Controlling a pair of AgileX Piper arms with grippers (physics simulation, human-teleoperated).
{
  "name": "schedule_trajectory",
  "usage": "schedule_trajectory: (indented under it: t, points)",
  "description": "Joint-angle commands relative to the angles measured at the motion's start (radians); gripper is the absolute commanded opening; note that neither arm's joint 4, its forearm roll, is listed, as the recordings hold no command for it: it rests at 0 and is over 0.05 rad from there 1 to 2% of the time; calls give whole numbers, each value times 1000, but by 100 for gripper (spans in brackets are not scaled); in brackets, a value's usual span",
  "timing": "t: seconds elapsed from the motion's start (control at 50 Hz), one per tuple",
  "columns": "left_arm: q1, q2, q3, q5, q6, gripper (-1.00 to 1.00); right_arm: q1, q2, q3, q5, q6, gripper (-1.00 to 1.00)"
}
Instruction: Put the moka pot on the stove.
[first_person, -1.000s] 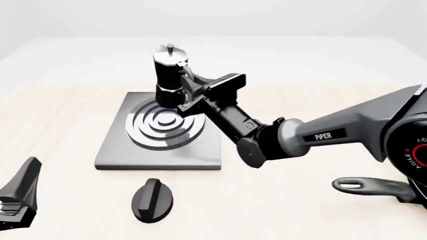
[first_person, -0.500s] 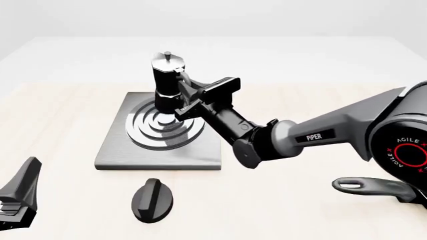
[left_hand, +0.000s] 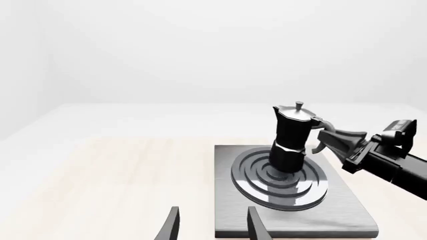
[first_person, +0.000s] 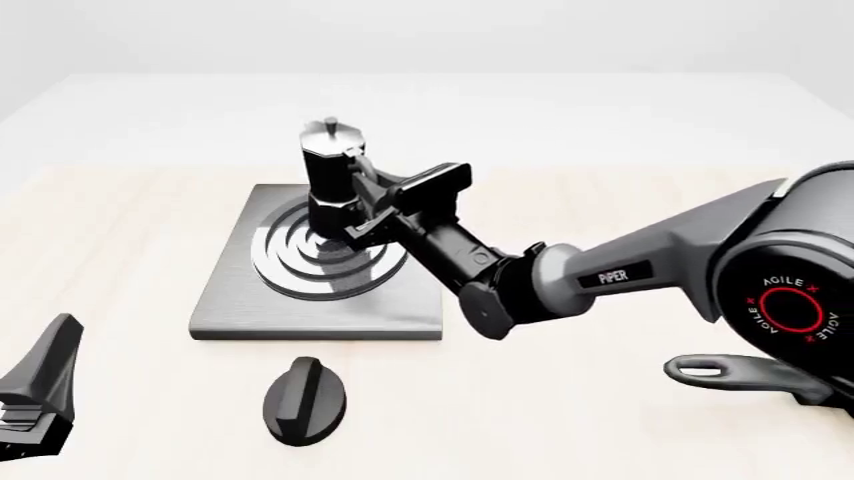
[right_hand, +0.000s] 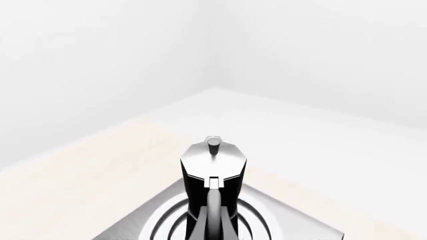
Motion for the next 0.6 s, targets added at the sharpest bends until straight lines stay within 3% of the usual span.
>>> schedule_trajectory:
  t: [0.02, 0.6]
  points:
    - [0, 0, 0, 0, 0, 100, -1, 11, -26, 15, 8, -100]
    - [0, 0, 0, 0, 0, 100, 12, 22, -30, 38, 6, -100]
